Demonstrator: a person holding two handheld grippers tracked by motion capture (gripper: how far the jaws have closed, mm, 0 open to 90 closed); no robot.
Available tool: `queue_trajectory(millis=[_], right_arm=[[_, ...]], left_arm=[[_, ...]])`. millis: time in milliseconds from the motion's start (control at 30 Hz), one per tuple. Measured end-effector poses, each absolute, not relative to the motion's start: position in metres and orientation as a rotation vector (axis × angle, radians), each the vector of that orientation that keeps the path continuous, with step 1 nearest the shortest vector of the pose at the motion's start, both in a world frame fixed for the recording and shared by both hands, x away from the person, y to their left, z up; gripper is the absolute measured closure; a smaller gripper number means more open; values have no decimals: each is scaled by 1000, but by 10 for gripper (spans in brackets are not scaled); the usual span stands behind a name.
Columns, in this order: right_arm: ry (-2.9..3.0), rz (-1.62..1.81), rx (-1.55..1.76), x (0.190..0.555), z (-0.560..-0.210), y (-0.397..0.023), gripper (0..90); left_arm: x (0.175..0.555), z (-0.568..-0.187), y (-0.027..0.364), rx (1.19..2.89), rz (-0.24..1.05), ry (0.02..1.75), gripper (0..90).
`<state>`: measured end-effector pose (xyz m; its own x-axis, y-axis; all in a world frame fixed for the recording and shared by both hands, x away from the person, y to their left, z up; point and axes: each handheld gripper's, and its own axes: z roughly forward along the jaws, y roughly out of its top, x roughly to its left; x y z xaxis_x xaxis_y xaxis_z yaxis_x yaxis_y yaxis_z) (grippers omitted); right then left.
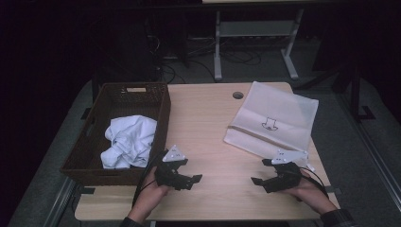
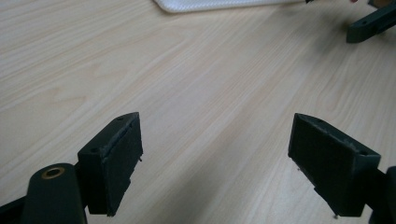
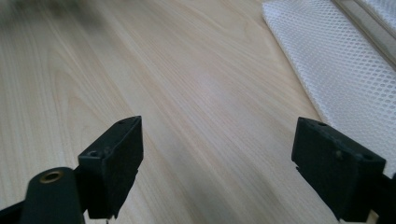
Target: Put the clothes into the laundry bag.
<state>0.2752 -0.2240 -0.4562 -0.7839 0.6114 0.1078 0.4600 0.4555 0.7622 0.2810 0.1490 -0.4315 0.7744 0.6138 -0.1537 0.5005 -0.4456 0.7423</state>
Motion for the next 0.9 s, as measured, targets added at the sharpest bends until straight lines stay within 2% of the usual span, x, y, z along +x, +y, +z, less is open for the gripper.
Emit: queue_trajectory(millis=[133, 900], right_arm=[[2526, 1255, 931, 275, -456, -222, 143], [2566, 1233, 895, 273, -458, -218, 145]], left_arm=[[283, -426, 147, 2137, 198, 823, 170], [302, -397, 147, 2098, 227, 817, 170]])
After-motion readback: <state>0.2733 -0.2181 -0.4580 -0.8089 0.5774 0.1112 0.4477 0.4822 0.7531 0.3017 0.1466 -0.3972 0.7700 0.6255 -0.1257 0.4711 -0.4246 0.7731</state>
